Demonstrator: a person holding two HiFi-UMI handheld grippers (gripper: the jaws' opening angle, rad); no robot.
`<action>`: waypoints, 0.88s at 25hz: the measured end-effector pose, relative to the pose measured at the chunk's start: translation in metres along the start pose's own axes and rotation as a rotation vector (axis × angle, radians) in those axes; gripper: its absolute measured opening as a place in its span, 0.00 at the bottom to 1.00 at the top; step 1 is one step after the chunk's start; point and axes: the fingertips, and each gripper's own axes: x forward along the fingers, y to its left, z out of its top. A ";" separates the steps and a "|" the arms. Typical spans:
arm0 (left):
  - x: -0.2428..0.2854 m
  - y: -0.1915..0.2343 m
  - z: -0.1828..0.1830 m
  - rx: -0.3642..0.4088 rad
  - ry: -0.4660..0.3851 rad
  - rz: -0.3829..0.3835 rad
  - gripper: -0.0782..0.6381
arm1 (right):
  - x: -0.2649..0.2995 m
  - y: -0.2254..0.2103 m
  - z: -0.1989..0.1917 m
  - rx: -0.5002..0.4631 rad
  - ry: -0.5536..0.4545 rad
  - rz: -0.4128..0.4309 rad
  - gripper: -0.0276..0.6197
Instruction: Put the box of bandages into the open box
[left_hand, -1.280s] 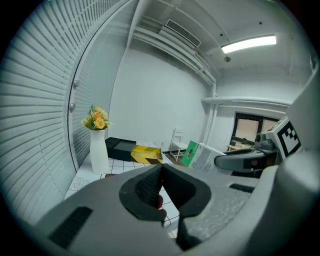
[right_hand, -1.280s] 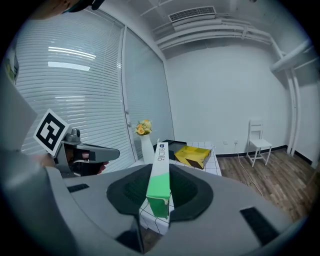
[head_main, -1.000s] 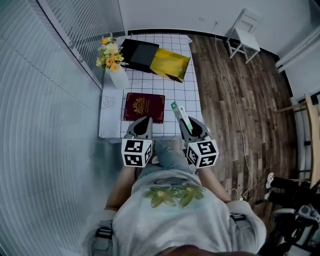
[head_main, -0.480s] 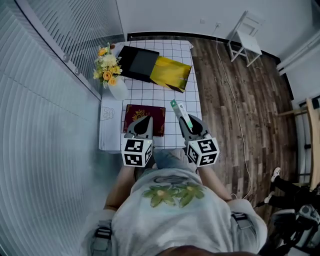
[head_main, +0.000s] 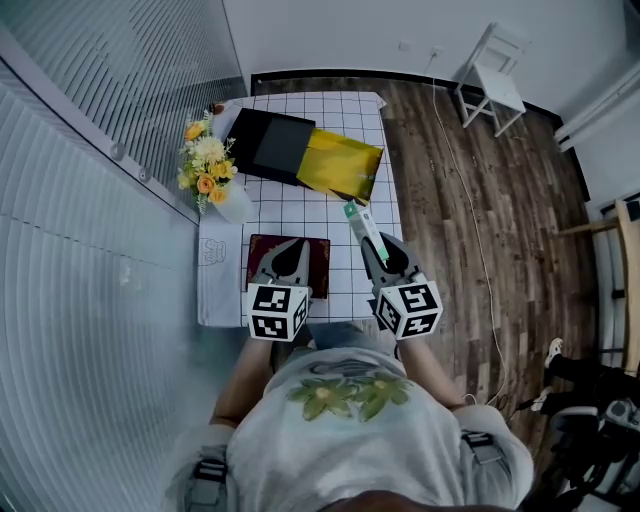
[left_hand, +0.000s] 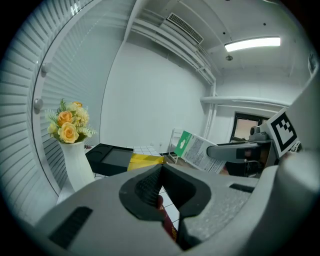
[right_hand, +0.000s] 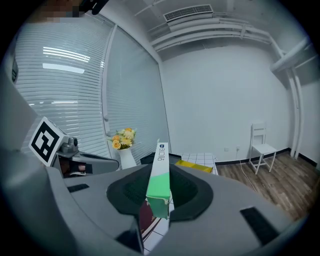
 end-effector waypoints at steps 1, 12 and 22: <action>0.004 0.000 0.000 -0.001 0.004 -0.004 0.12 | 0.002 -0.003 0.001 0.002 0.000 -0.001 0.18; 0.041 0.012 0.001 -0.009 0.052 -0.026 0.12 | 0.035 -0.028 0.009 0.025 0.009 -0.017 0.18; 0.062 0.022 0.005 -0.014 0.089 -0.025 0.12 | 0.059 -0.050 0.023 0.032 0.008 -0.027 0.18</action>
